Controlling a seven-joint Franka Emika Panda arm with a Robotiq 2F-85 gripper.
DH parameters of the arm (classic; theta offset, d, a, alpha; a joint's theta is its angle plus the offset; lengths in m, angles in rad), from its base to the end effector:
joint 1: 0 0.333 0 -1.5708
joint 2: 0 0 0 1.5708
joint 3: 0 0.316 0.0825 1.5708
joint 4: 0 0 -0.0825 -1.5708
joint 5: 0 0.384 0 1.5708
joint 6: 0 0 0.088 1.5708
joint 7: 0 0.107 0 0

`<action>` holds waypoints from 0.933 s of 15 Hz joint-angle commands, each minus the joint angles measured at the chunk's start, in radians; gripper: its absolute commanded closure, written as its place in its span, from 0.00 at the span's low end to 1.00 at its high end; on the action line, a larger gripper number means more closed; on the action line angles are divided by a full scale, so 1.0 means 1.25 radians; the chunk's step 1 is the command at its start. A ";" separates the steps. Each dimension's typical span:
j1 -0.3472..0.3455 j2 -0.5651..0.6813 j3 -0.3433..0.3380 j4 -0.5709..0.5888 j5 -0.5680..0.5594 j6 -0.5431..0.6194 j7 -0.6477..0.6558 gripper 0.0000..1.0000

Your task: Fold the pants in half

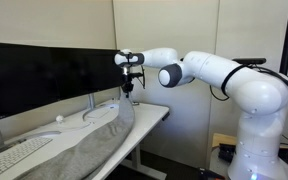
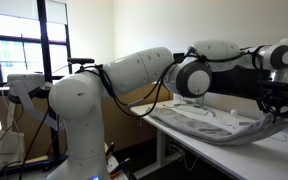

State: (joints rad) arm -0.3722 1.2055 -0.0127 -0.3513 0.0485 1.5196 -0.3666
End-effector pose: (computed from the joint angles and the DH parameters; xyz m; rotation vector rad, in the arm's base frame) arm 0.7379 -0.2860 0.3466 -3.0938 0.0136 0.0330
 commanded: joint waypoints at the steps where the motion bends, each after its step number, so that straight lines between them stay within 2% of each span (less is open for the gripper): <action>1: 0.013 -0.046 0.004 -0.005 -0.006 -0.025 -0.004 0.91; 6: 0.050 -0.095 0.000 -0.006 -0.018 -0.049 -0.022 0.91; 14: 0.156 -0.153 -0.011 -0.013 -0.060 -0.066 -0.021 0.91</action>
State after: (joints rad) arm -0.2117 1.0530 -0.0186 -0.3496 0.0049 1.4590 -0.3744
